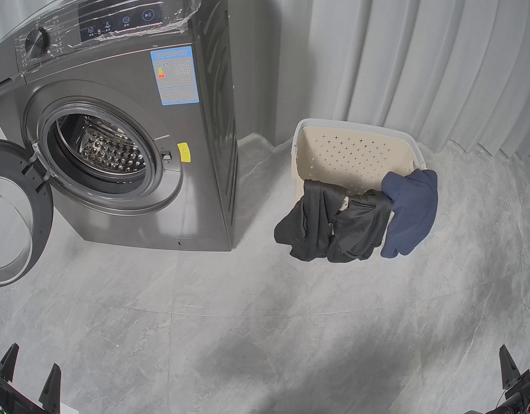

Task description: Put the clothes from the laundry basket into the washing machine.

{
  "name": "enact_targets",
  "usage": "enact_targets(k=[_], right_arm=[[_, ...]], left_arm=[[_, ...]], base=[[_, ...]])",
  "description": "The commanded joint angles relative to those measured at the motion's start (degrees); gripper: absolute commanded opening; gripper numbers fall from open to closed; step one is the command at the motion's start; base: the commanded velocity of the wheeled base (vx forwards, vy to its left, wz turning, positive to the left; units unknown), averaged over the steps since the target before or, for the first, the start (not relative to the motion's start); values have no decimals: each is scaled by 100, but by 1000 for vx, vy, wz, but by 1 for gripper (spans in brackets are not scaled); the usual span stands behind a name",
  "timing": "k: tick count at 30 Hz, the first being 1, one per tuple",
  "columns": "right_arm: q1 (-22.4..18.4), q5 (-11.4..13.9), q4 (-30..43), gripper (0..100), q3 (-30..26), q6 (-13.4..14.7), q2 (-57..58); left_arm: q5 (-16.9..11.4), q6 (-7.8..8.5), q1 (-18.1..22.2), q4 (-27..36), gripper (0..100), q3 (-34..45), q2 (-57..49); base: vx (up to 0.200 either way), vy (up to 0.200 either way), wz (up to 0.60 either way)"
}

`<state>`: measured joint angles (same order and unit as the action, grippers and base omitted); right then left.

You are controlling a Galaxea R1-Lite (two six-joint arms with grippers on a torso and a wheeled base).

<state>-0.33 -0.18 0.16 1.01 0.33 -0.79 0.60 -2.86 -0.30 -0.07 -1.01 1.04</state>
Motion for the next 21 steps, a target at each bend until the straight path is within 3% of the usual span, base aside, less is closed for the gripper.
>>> enact_targets(k=[1,15,21], right_arm=[[-2,1,2,100,-101,2,-26],[-2,1,2,100,-101,2,-26],[-2,1,2,100,-101,2,-26]], left_arm=[[2,-4,4,-1,100,101,-95],[2,-12,-5,7,100,101,-95],[-7,5,-5,-1,100,101,-95]], base=[[0,-200,0],[0,-200,0],[0,0,0]])
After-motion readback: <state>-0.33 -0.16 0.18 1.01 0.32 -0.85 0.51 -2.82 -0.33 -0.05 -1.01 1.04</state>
